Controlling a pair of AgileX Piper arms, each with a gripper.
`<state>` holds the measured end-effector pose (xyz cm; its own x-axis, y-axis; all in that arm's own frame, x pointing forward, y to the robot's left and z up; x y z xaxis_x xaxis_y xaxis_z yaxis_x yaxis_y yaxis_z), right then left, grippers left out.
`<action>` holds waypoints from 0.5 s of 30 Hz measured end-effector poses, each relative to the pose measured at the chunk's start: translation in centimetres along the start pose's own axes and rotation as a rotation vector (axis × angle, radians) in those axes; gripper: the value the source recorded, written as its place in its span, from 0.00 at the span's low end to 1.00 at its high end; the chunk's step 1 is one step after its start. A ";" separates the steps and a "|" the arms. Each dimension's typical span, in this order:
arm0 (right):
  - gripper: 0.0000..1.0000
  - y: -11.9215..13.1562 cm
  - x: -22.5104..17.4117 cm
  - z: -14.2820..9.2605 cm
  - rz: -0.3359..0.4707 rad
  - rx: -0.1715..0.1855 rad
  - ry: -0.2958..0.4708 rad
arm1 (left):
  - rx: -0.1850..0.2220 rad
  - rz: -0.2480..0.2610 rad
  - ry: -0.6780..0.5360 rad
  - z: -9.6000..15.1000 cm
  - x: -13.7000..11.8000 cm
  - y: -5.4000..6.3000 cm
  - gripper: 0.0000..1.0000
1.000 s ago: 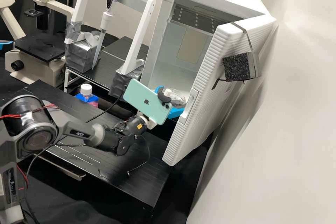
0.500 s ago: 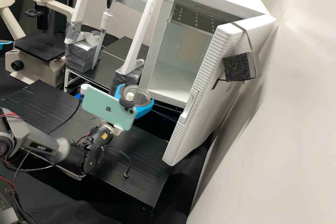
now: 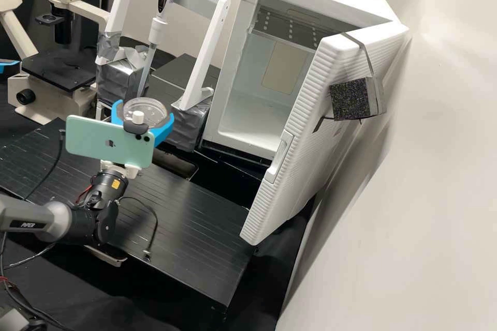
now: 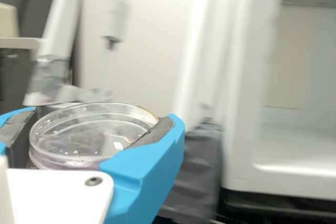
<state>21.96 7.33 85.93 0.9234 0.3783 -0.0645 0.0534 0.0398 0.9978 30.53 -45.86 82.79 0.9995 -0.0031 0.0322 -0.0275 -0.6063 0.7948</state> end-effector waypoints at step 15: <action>0.00 -4.7 5.3 -5.5 -0.227 -0.022 0.138 | 0.000 0.000 0.000 0.0 0.0 0.0 1.00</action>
<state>24.56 14.21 80.77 0.8282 0.4794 -0.2902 0.2440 0.1576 0.9569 30.53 -45.86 82.79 0.9995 -0.0031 0.0322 -0.0275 -0.6063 0.7948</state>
